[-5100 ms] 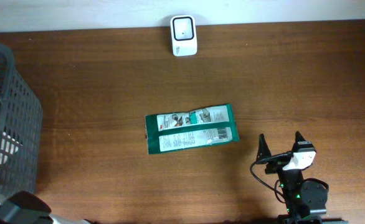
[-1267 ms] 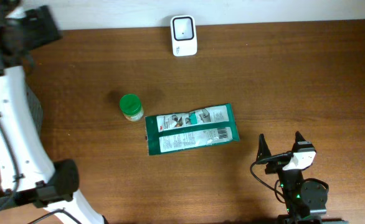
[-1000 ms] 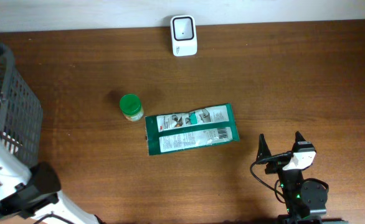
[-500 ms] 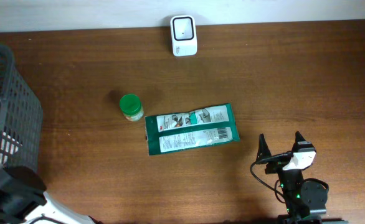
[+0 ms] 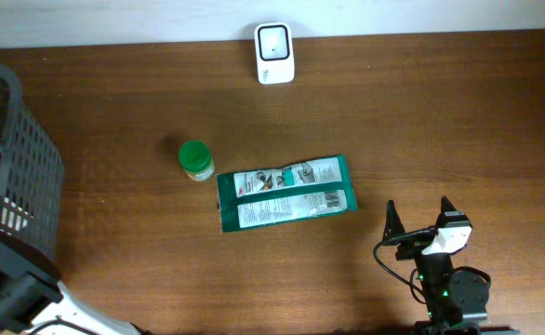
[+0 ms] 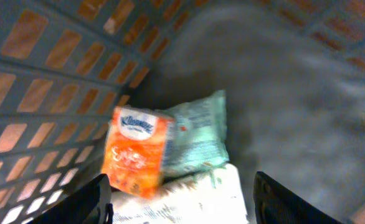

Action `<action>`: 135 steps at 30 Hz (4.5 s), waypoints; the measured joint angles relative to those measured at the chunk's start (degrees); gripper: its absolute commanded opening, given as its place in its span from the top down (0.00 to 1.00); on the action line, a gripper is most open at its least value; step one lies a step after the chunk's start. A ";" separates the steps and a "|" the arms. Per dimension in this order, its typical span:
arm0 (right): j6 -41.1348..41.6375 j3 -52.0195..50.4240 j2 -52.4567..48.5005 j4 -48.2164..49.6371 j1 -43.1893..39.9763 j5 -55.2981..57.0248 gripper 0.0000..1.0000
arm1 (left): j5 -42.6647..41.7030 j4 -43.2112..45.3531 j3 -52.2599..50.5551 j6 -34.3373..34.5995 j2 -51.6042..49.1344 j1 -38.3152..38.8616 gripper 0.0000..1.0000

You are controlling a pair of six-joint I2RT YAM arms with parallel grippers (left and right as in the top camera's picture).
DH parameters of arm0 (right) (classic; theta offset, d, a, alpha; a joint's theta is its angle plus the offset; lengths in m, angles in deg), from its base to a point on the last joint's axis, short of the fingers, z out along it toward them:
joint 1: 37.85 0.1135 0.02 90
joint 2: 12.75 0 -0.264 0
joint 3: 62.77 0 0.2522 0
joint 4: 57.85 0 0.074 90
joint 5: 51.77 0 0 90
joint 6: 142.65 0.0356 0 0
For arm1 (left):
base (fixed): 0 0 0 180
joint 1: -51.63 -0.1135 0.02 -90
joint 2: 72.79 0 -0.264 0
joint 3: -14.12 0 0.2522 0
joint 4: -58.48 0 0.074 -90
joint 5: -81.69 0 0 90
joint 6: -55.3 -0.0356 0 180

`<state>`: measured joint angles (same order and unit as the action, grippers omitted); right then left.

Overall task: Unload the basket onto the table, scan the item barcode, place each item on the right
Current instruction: 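Return the left gripper to the basket and grasp the orange Kleenex pack, then carry the Kleenex pack with the left gripper and drop it beside the bag, then reach the left gripper into the basket toward the white Pantene tube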

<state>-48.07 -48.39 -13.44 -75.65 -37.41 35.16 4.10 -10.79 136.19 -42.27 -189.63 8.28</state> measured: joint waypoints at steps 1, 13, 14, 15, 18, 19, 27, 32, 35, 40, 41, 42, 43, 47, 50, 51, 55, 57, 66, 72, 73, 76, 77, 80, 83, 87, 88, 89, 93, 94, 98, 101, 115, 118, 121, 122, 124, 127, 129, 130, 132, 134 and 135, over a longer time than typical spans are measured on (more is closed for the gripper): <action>-0.02 0.00 0.00 0.00 0.00 0.00 0.02 | 0.28 0.17 0.00 -0.20 -0.55 -0.37 0.36; -0.07 0.00 0.00 0.00 0.00 0.00 0.02 | 2.40 1.84 -0.17 -1.90 -6.21 -3.87 0.35; -0.02 0.00 0.00 0.00 0.00 0.00 0.02 | 2.47 1.86 -0.17 -1.90 -6.54 -3.80 0.35; 0.00 0.00 0.00 0.00 0.00 0.00 0.02 | 2.49 1.81 -0.17 -1.90 -6.93 -3.80 0.36; -0.02 0.00 0.00 0.00 0.00 0.00 0.02 | 2.56 1.55 -0.17 -1.92 -8.31 -3.80 0.39; -0.02 0.00 0.00 0.00 0.00 0.00 0.01 | 2.69 1.53 -0.20 -1.92 -8.66 -3.82 0.39; 0.00 0.00 0.00 0.00 0.00 0.00 0.02 | 4.52 1.66 -1.31 -2.12 -9.07 -3.87 0.43; -0.02 0.00 0.00 0.00 0.00 0.00 0.02 | 4.87 4.74 -4.85 -2.14 -9.07 -4.42 0.48; 0.00 0.00 0.00 0.02 0.00 0.00 0.02 | 5.09 6.14 -5.88 -2.56 -8.94 -4.48 0.77; 0.00 0.00 0.00 0.00 0.00 0.00 0.02 | 6.73 6.91 -6.12 -2.84 -8.94 -4.87 1.00; -0.04 0.00 0.00 0.00 0.00 0.00 0.02 | 6.80 6.71 -6.12 -3.04 -8.90 -4.94 1.00; -0.02 0.00 0.00 0.00 0.00 0.00 0.02 | 6.93 6.47 -6.12 -2.93 -8.87 -4.94 1.00; -0.04 0.00 0.00 0.00 0.00 -0.02 0.01 | 6.95 6.01 -6.12 -2.89 -8.85 -4.92 1.00; -0.02 0.00 0.00 0.00 0.00 -0.02 0.02 | 5.38 3.72 -6.12 -2.34 -8.09 -4.24 1.00; -0.02 0.00 0.00 0.00 0.00 -0.02 0.02 | 3.23 2.93 -6.12 0.15 -6.23 -1.90 1.00; -0.04 0.00 0.00 0.00 0.00 -0.02 0.02 | 2.80 2.89 -6.10 0.87 -5.22 -0.76 1.00; -0.02 0.00 0.00 0.00 0.00 -0.02 0.02 | 0.39 3.10 -3.28 3.52 2.10 5.46 1.00; -0.04 0.00 0.00 0.00 0.00 0.00 0.02 | -2.10 4.44 -0.76 4.26 6.84 8.44 1.00; -0.02 0.00 0.02 0.00 0.00 0.00 0.02 | -12.26 1.42 3.80 6.58 25.70 28.96 1.00; -0.04 0.00 0.00 0.00 0.00 0.00 0.02 | -14.12 -1.73 0.04 7.30 23.12 46.12 1.00; -0.04 0.00 0.00 0.00 0.00 0.00 0.02 | -14.21 -1.77 -1.09 7.45 21.73 49.22 1.00; -0.02 0.00 0.00 0.00 0.00 0.00 0.02 | -14.40 -1.81 -2.75 7.48 17.33 55.60 1.00; -0.07 0.00 0.00 0.02 0.00 0.00 0.02 | -14.34 -1.92 -2.95 7.48 15.74 57.42 1.00; -0.02 0.00 0.00 0.00 0.00 0.00 0.02 | -14.12 -1.68 -3.13 7.63 10.62 62.53 1.00; -0.02 0.00 0.00 0.00 0.00 -0.02 0.02 | -13.44 -2.34 -3.17 7.65 5.70 66.36 1.00; 0.00 0.00 0.00 0.00 0.00 -0.02 0.02 | -9.81 -5.57 -3.28 7.65 -1.07 69.70 1.00; -0.02 0.00 0.00 0.00 0.00 0.00 0.02 | -8.85 -5.57 -3.32 7.67 -2.49 69.94 1.00; -0.02 0.00 0.00 0.00 0.00 0.00 0.02 | -8.22 -5.44 -3.34 7.67 -3.91 70.01 1.00; 0.00 0.00 0.00 0.00 0.00 0.00 0.02 | -6.12 -4.92 -3.41 7.76 -8.31 69.90 0.87; -0.04 0.00 0.00 0.00 0.00 0.00 0.02 | -5.88 -4.94 -3.43 7.87 -9.05 69.92 0.84; -0.02 0.00 0.00 0.00 0.00 0.00 0.02 | -4.42 -4.52 -3.54 8.20 -9.86 69.92 0.62; -0.02 0.00 0.00 0.00 0.00 0.00 0.02 | -2.64 -4.44 -3.50 8.07 -9.86 69.92 0.65; -0.04 0.00 0.00 0.00 0.00 -0.02 0.02 | -1.40 -16.00 14.91 8.09 3.13 63.73 0.46; -0.02 0.00 0.00 0.00 0.00 0.00 0.02 | -1.42 -16.37 16.28 8.09 10.67 57.92 0.47; -0.02 0.00 0.00 0.00 0.00 0.00 0.02 | -1.22 -17.44 17.31 8.79 17.40 46.99 0.46; -0.02 0.00 0.00 0.00 0.00 -0.02 0.02 | -1.03 -17.84 17.40 9.22 18.25 43.78 0.45; -0.04 0.00 0.00 0.00 0.00 -0.02 0.02 | -0.90 -18.45 17.42 10.93 18.73 35.52 0.44; 0.00 0.00 0.00 0.00 0.00 -0.02 0.02 | -0.96 -18.03 17.40 12.98 17.49 27.26 0.42; -0.07 0.00 0.00 0.00 0.00 0.00 0.02 | -1.01 -17.73 17.38 14.40 16.22 21.75 0.41; -0.02 0.00 0.00 0.00 0.00 0.00 0.02 | -0.96 -17.77 17.35 15.06 15.76 19.89 0.39; 0.00 0.00 0.00 0.00 0.00 -0.02 0.02 | -0.98 -18.53 17.35 17.29 14.23 14.29 0.35; -0.07 0.00 0.00 0.00 0.00 0.00 0.02 | -0.96 -19.96 17.25 18.67 12.98 10.49 0.35; 0.00 0.00 0.00 0.00 0.00 0.00 0.02 | -0.98 -20.57 17.07 19.30 12.31 8.68 0.35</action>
<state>-48.07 -48.39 -13.44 -75.65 -37.41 35.16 3.11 -31.35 153.26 -22.97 -177.32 16.95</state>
